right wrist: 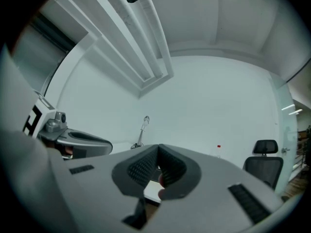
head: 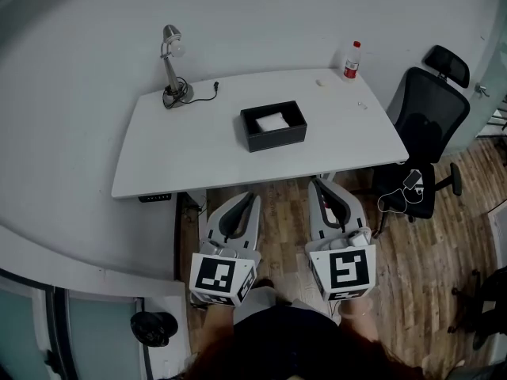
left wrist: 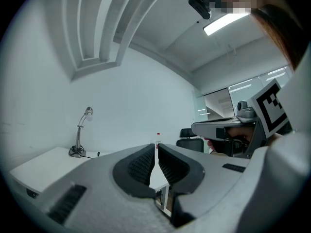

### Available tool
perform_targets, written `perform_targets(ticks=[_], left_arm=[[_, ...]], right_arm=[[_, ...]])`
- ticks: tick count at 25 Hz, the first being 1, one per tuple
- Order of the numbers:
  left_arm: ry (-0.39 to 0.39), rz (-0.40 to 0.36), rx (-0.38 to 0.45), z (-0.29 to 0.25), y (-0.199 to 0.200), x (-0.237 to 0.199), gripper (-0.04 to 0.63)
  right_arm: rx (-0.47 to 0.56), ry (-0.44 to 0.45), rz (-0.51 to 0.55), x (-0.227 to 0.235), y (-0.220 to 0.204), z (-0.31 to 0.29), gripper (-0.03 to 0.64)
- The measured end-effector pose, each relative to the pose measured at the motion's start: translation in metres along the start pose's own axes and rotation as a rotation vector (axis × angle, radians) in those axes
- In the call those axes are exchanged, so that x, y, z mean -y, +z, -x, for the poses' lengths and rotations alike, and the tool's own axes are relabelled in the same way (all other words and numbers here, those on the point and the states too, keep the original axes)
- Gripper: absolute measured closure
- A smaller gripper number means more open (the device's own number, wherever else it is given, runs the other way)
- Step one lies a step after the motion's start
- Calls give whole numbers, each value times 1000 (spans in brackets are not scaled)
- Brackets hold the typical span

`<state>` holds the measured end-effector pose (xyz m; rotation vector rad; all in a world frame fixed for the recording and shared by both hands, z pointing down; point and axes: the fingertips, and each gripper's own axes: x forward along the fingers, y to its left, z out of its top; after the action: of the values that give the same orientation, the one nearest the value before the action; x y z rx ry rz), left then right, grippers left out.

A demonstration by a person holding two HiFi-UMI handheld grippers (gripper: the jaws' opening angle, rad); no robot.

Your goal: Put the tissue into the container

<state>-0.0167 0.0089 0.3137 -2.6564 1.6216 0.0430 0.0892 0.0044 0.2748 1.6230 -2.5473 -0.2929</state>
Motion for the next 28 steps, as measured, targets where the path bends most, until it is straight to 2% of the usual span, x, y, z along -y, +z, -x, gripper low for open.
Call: perform_targets(ticks=[11,28], left_arm=[[20,-20,-13,21,4,36,554],[2,-42,-30,40,5,60,554]], right_arm=[[18,48,-83,4,-1,42,598],[-4,48,-95,-2,-4,70,598]])
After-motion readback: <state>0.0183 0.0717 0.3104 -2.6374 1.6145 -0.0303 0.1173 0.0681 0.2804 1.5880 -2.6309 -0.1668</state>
